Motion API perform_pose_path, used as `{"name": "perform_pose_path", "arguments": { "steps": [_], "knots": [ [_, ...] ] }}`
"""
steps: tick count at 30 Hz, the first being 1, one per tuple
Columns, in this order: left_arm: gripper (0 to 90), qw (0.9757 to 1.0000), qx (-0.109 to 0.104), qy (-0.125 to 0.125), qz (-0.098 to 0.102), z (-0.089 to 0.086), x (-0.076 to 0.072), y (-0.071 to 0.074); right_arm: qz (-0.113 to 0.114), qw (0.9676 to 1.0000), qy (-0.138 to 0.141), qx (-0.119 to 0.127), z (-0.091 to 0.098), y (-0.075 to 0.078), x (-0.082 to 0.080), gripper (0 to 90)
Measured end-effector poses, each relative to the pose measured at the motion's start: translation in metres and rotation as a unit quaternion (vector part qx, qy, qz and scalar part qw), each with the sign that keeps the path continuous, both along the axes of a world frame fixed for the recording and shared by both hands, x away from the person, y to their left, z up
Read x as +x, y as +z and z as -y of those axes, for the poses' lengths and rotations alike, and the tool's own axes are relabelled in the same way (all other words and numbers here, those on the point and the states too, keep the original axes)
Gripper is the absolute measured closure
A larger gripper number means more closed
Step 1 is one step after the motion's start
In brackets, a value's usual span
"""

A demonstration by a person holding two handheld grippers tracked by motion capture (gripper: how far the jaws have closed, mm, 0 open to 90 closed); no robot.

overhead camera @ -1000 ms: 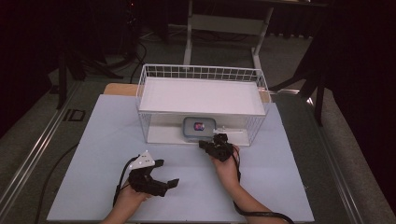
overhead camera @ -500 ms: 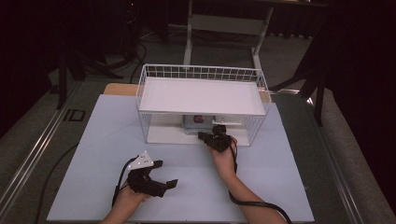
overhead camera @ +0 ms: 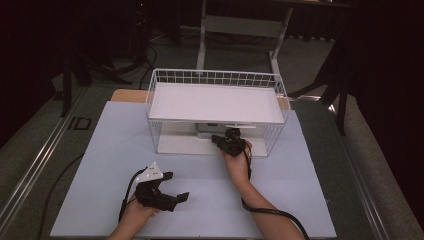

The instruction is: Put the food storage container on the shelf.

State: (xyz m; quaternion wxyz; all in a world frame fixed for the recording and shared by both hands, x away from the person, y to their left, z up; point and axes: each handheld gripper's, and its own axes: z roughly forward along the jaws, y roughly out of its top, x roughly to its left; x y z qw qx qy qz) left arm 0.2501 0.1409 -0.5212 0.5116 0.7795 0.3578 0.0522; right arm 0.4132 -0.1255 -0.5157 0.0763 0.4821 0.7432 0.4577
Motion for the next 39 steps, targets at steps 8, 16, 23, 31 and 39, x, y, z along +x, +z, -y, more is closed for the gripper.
{"name": "perform_pose_path", "arguments": {
  "steps": [8,16,23,31,39],
  "knots": [
    [2.9,1.0,0.0,-0.001,0.002,0.001,-0.001,0.001,-0.028,0.9996,-0.006,0.004,-0.004,0.0,-0.004,89.9],
    [2.9,1.0,0.002,-0.001,0.005,0.001,-0.001,0.002,0.001,1.0,0.007,0.004,0.002,-0.002,-0.009,89.4],
    [2.9,0.9999,0.0,0.0,0.013,0.002,-0.001,0.004,0.04,0.9987,0.03,-0.011,0.007,-0.001,-0.03,69.2],
    [2.9,0.9999,0.004,-0.005,0.016,0.005,-0.002,0.009,0.055,0.997,0.051,0.015,0.014,0.011,-0.052,31.7],
    [2.9,0.9998,0.003,-0.013,0.015,0.004,-0.004,0.018,0.071,0.9925,0.098,0.018,0.025,0.021,-0.069,18.0]
  ]
}}
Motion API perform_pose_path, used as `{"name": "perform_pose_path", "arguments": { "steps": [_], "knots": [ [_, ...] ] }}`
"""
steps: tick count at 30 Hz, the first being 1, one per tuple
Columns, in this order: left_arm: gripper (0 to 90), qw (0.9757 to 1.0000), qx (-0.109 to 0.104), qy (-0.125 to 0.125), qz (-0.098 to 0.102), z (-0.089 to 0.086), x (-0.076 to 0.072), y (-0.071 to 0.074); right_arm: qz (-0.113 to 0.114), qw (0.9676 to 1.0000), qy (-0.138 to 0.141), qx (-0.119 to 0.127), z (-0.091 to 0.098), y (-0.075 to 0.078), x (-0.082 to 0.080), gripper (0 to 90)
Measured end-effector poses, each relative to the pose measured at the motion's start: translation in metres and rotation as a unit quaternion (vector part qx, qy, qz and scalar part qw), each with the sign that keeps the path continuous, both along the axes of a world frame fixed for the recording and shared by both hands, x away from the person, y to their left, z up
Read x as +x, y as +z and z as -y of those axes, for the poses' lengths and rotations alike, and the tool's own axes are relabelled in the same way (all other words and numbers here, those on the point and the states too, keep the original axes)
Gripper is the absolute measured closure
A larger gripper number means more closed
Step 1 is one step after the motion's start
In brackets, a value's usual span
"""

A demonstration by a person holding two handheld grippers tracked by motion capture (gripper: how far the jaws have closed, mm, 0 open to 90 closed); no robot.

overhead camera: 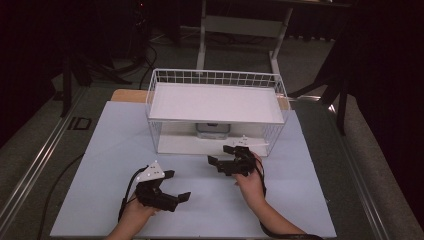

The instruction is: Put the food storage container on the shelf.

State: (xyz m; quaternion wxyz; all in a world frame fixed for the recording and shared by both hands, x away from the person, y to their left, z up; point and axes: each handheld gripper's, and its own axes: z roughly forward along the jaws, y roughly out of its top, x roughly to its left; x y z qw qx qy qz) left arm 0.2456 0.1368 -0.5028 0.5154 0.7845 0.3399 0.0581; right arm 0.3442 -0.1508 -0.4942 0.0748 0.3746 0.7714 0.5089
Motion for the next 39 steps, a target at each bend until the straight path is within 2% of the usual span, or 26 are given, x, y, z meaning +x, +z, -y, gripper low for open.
{"name": "perform_pose_path", "arguments": {
  "steps": [4,9,11,16,19,21,23,27,31,33,36,39],
  "knots": [
    [2.9,1.0,-0.002,0.0,0.0,-0.002,-0.002,0.003,0.018,0.9997,0.013,-0.009,0.006,0.004,-0.009,18.1],
    [2.9,0.9999,0.0,-0.003,0.01,-0.004,-0.005,0.004,0.032,0.9989,0.03,-0.017,0.012,0.009,-0.024,18.0],
    [2.9,0.9999,-0.007,-0.008,0.012,-0.005,-0.006,0.004,0.04,0.9982,0.038,-0.023,0.014,0.011,-0.031,18.0],
    [3.0,0.9994,-0.02,-0.022,0.017,-0.008,-0.009,0.006,0.042,0.9976,0.054,-0.014,0.02,0.016,-0.047,18.0],
    [2.9,0.9993,-0.023,-0.024,0.019,-0.011,-0.012,0.005,0.052,0.9967,0.06,-0.018,0.025,0.017,-0.056,18.0],
    [2.9,0.9993,-0.021,-0.024,0.02,-0.013,-0.013,0.005,0.049,0.9964,0.066,-0.018,0.028,0.017,-0.061,18.0],
    [3.0,0.9991,-0.027,-0.029,0.016,-0.015,-0.015,0.006,0.051,0.9963,0.065,-0.024,0.033,0.016,-0.066,18.0],
    [3.0,0.999,-0.012,-0.034,0.026,-0.02,-0.02,0.009,0.047,0.9965,0.064,-0.024,0.044,0.015,-0.073,18.0],
    [3.0,0.9986,-0.021,-0.037,0.029,-0.026,-0.024,0.01,0.044,0.9966,0.064,-0.028,0.055,0.016,-0.079,18.1],
    [3.0,0.9986,-0.023,-0.035,0.03,-0.028,-0.026,0.009,0.047,0.9967,0.062,-0.023,0.061,0.017,-0.083,18.2],
    [2.9,0.9986,-0.021,-0.037,0.032,-0.032,-0.029,0.007,0.06,0.9953,0.066,-0.036,0.068,0.02,-0.09,18.1],
    [3.0,0.9983,-0.025,-0.038,0.037,-0.036,-0.032,0.007,0.062,0.9951,0.069,-0.035,0.074,0.02,-0.096,18.1]
  ]
}}
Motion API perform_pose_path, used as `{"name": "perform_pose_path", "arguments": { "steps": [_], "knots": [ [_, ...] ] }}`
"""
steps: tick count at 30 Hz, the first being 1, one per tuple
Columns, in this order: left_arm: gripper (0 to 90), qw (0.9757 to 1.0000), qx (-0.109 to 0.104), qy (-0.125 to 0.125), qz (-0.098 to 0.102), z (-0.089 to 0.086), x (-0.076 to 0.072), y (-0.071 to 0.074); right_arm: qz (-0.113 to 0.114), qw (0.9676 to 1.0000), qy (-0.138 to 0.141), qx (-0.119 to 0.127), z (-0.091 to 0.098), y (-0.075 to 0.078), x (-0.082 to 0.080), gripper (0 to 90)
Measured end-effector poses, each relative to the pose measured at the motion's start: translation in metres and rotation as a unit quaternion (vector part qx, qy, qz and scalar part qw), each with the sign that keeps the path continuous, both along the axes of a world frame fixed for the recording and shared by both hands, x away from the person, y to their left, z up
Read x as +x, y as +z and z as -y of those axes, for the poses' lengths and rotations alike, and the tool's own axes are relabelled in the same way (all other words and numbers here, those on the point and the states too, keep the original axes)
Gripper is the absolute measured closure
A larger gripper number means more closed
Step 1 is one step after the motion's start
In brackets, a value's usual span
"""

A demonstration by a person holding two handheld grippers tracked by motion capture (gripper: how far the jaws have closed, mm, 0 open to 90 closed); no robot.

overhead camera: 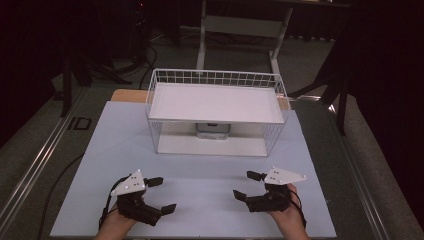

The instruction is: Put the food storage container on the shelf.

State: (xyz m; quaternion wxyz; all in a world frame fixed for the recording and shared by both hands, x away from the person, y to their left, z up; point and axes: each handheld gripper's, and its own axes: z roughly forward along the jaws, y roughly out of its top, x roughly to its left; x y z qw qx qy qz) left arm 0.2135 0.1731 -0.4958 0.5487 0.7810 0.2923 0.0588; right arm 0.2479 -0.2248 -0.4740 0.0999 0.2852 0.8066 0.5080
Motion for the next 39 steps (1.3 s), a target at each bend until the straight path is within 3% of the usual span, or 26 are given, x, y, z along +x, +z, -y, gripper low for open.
{"name": "perform_pose_path", "arguments": {
  "steps": [13,20,27,32,39],
  "knots": [
    [3.0,0.9997,0.017,-0.008,0.015,-0.009,-0.011,-0.004,0.0,0.9999,0.006,-0.013,0.02,-0.008,-0.017,18.1],
    [3.0,0.9998,0.011,0.004,0.019,-0.014,-0.01,-0.008,0.011,0.9996,-0.002,-0.026,0.028,-0.017,-0.012,18.1],
    [3.0,0.9998,0.004,0.006,0.02,-0.017,-0.009,-0.011,0.009,0.9998,0.011,-0.01,0.036,-0.023,-0.01,18.1],
    [3.0,0.9998,0.001,0.008,0.018,-0.016,-0.01,-0.013,0.024,0.9993,0.018,-0.021,0.039,-0.025,-0.008,18.1],
    [3.0,0.9997,-0.001,-0.002,0.025,-0.015,-0.009,-0.013,0.009,0.9995,0.025,-0.018,0.038,-0.031,-0.004,18.1]
  ]
}}
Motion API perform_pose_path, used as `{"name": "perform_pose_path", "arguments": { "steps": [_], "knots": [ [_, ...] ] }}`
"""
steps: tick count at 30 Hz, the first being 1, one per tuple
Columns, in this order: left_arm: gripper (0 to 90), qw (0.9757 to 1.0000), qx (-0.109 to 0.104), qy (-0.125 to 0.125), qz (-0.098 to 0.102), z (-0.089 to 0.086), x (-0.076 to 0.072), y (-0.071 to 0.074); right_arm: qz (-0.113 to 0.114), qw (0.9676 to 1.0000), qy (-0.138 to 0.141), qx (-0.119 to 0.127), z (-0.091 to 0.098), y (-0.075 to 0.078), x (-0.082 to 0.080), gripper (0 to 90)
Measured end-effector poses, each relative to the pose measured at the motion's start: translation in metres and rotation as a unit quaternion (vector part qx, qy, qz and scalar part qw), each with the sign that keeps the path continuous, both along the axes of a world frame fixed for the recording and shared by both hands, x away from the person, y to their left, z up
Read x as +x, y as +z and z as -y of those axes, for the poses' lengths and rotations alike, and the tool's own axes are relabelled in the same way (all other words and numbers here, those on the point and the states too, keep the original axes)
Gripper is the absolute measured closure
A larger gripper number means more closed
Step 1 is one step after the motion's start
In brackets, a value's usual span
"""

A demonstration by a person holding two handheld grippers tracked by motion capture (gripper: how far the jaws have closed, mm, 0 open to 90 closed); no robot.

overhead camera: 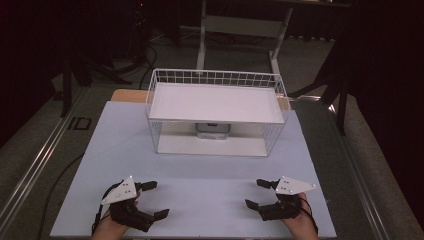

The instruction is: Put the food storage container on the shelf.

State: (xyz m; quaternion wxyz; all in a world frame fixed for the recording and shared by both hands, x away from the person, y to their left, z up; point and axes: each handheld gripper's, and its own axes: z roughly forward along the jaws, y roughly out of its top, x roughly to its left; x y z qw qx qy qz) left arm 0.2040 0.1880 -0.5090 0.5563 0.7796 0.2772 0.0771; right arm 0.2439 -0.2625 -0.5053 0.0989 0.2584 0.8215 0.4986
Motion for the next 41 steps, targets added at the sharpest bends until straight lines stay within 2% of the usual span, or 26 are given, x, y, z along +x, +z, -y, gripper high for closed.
{"name": "perform_pose_path", "arguments": {
  "steps": [3,4,7,12,18,21,41],
  "knots": [
    [3.0,0.9999,-0.009,-0.001,-0.007,-0.002,0.001,-0.001,0.005,1.0,-0.003,-0.007,0.0,-0.002,0.003,18.2],
    [3.0,0.9999,-0.013,-0.002,-0.009,-0.002,0.002,-0.002,0.003,1.0,-0.004,-0.003,0.001,-0.002,0.004,18.1],
    [3.0,0.9999,-0.011,0.0,-0.008,-0.003,0.001,-0.002,0.018,0.9998,-0.003,-0.005,0.002,-0.004,0.006,18.2],
    [3.0,1.0,-0.006,-0.002,-0.003,-0.001,0.0,-0.002,0.011,0.9999,0.003,0.002,0.002,-0.006,0.007,18.2],
    [3.0,0.9999,-0.01,-0.002,-0.01,0.0,0.003,-0.004,-0.002,0.9997,0.017,0.016,-0.003,-0.007,0.008,18.2],
    [3.0,0.9999,-0.012,-0.002,-0.01,0.0,0.002,-0.004,0.0,0.9997,0.019,0.018,-0.003,-0.007,0.008,18.2],
    [3.0,0.9998,-0.015,0.002,-0.01,-0.002,0.001,-0.004,-0.007,0.9997,0.009,0.02,0.002,-0.008,0.011,18.3]
  ]
}}
